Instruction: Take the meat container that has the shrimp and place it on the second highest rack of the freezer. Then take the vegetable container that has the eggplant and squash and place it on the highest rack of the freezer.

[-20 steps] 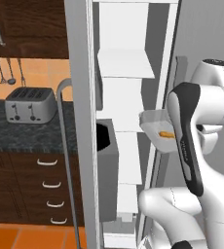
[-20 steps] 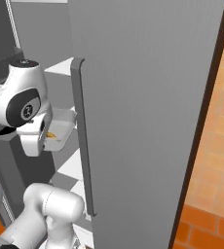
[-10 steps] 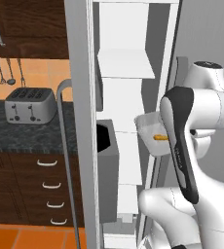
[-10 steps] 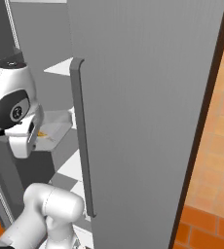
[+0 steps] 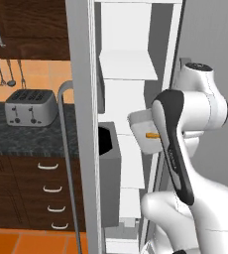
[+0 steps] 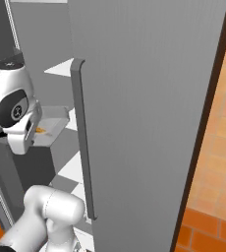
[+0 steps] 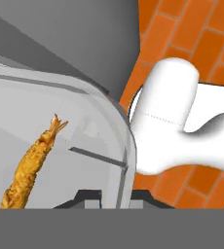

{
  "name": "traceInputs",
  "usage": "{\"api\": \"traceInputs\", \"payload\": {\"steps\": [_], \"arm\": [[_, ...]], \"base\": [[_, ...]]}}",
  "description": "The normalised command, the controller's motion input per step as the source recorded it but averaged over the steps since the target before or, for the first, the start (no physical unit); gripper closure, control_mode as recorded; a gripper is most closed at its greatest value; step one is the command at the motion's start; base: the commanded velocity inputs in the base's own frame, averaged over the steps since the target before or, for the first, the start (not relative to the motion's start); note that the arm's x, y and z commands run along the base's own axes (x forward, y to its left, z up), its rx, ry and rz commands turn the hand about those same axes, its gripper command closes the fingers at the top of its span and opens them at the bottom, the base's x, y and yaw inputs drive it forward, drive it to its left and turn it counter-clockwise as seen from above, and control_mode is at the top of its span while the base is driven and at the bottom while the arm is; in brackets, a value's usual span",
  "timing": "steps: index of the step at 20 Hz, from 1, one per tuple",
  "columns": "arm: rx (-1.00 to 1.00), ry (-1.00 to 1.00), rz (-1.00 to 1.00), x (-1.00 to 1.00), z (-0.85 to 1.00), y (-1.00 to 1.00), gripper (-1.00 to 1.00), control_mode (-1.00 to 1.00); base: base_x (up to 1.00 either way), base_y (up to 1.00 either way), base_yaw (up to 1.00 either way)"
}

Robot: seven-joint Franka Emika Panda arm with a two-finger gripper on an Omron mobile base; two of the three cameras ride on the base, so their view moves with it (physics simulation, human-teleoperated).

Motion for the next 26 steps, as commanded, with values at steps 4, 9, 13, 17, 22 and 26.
{"api": "traceInputs", "payload": {"steps": [4,9,13,17,22,26], "arm": [[0.01,0.0,-0.1,0.96,-0.08,0.0,1.0,-1.0],[0.0,-0.15,-0.01,0.11,-0.43,0.0,1.0,-1.0],[0.0,-0.06,-0.02,0.59,-0.26,0.0,1.0,-1.0],[0.0,-0.01,-0.04,0.89,-0.13,0.0,1.0,-1.0],[0.0,0.0,-0.02,0.61,-0.3,0.0,1.0,-1.0],[0.0,-0.01,0.0,0.26,-0.64,0.0,1.0,-1.0]], "base": [[0.0,0.0,0.0],[0.0,0.0,0.0],[0.0,0.0,0.0],[0.0,0.0,0.0],[0.0,0.0,0.0],[0.0,0.0,0.0]]}}
